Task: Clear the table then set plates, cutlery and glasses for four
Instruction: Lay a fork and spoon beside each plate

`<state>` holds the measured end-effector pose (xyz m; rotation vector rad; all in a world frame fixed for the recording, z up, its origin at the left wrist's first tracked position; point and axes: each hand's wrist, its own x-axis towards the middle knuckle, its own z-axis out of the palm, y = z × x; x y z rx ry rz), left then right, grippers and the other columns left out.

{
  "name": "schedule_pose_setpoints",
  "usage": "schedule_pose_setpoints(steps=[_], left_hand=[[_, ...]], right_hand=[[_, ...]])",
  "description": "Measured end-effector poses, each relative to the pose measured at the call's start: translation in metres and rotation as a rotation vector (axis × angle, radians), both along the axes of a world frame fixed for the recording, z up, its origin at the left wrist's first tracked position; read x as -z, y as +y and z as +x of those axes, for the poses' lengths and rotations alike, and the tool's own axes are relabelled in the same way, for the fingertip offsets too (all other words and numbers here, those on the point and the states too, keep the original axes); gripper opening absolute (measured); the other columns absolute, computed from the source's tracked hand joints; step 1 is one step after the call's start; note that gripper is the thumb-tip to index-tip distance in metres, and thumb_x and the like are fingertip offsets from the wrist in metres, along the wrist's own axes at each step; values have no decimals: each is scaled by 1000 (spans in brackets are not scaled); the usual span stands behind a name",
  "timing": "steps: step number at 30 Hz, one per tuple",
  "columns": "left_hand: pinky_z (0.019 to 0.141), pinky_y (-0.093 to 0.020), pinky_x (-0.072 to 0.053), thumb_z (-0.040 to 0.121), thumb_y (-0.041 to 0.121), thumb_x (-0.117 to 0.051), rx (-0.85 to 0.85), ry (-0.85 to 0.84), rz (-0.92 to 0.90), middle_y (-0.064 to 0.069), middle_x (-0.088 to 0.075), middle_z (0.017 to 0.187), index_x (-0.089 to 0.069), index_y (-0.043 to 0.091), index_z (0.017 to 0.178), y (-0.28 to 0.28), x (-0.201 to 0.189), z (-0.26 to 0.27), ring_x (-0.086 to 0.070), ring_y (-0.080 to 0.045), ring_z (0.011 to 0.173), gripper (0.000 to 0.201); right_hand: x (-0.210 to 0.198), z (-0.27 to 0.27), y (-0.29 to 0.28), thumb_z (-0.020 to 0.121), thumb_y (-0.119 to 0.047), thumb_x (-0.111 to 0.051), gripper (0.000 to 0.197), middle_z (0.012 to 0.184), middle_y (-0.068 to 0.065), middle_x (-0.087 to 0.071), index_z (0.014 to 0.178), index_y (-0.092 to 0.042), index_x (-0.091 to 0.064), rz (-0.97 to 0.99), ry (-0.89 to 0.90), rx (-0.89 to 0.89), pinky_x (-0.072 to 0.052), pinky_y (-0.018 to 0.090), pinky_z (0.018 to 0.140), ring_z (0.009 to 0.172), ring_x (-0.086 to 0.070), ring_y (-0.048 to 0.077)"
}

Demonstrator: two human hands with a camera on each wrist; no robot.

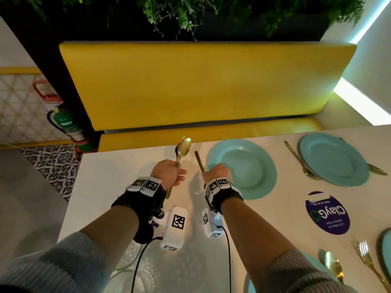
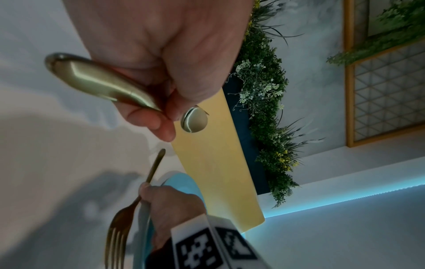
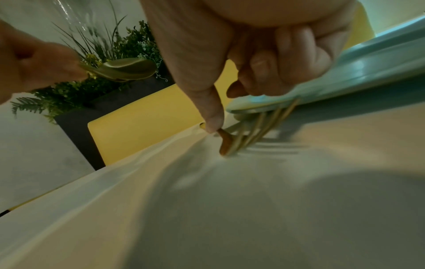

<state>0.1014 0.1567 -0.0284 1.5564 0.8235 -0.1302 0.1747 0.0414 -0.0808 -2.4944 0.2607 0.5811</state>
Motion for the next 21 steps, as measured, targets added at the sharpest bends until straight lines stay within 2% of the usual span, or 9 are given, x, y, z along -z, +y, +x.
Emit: schedule_pose_setpoints(steps=[5,8,10,13,16,18,21], left_hand=[[51,-22,-40,96,4,-42,-10,8,-1,-11,-63,88,-50,5,101,-1,2,2,-53,-15,59,10],[51,-22,-40,96,3,-42,-11,16,4,-10,-63,85,-50,5,101,-2,4,3,-53,-15,59,10],[51,-22,-40,96,3,-41,-14,17,-3,-8,-62,82,-50,5,101,-3,5,4,-52,-15,59,10],[52,-22,-41,97,5,-42,-12,23,5,-11,-63,90,-50,5,102,-4,5,5,-53,-14,60,9],[52,-21,-42,97,5,-42,-16,26,8,-11,-64,91,-51,5,102,-5,7,6,-54,-14,60,10],[51,-21,-40,96,4,-43,-16,27,18,-10,-65,89,-52,5,97,-6,7,7,-52,-13,58,10],[46,-21,-35,95,1,-43,0,53,10,-12,-64,80,-46,9,82,-9,3,10,-45,-15,52,15]], right_hand=[[-1,10,-5,86,-19,-61,22,109,10,-66,105,-7,-60,22,-12,46,-53,33,85,103,-64,29],[-1,13,-4,87,-19,-60,26,112,10,-65,111,-8,-56,23,-28,26,-52,34,87,105,-63,29],[-1,15,-4,88,-19,-60,26,112,10,-65,112,-8,-56,17,-38,13,-51,33,85,105,-63,28],[-2,16,-4,89,-19,-60,26,112,10,-65,111,-7,-56,8,-50,-3,-51,33,82,104,-63,28],[-4,16,-6,88,-22,-62,31,115,11,-64,115,-7,-53,12,-48,-24,-51,34,84,106,-62,28],[-8,17,-4,88,-27,-61,36,116,11,-62,116,-7,-51,0,-78,-86,-50,35,86,107,-61,30],[-18,16,-2,87,-33,-61,29,109,9,-63,107,-12,-55,39,-261,-330,-52,35,85,101,-62,27]])
